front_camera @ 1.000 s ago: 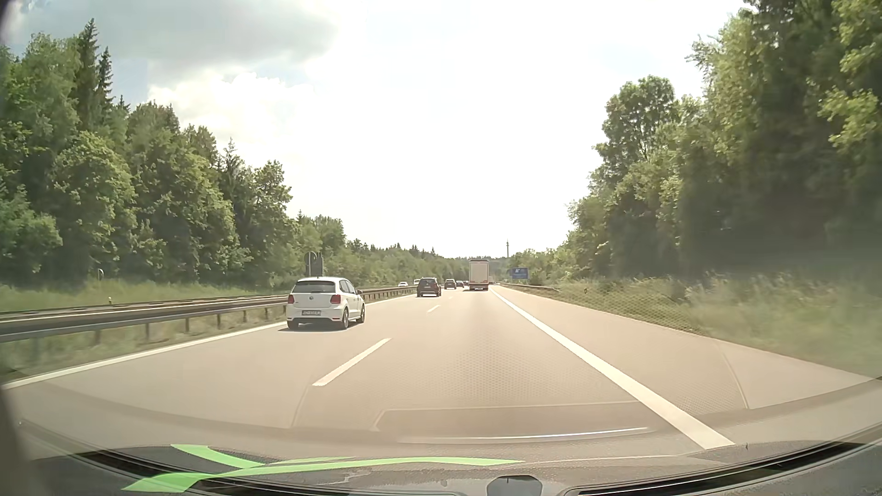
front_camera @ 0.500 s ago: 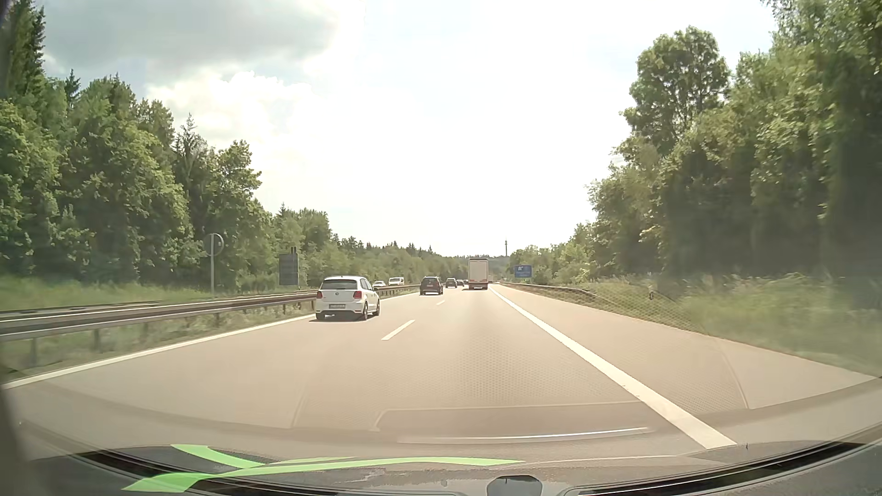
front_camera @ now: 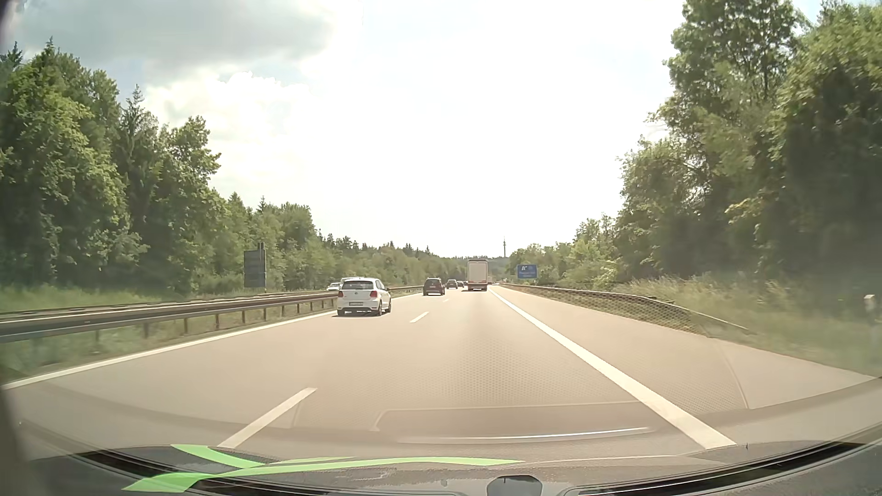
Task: Follow the waypoints while adhering to traffic rules and regulations
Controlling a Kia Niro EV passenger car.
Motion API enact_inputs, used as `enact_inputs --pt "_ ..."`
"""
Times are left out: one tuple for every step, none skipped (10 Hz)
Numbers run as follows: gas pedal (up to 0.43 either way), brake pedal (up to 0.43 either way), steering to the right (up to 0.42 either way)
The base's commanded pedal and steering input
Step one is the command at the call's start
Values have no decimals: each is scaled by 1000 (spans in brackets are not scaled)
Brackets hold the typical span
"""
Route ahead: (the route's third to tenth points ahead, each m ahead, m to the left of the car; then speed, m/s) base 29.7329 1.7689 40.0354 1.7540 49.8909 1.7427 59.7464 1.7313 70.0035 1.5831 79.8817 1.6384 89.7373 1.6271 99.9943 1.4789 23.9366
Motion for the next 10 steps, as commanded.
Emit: enact_inputs --pt "209 0 -1" --pt "209 0 -2" --pt "209 0 -2" --pt "209 0 -2" --pt "209 0 -2" --pt "209 0 -2" --pt "209 0 -2" --pt "209 0 -2" --pt "209 0 -2" --pt "209 0 -2"
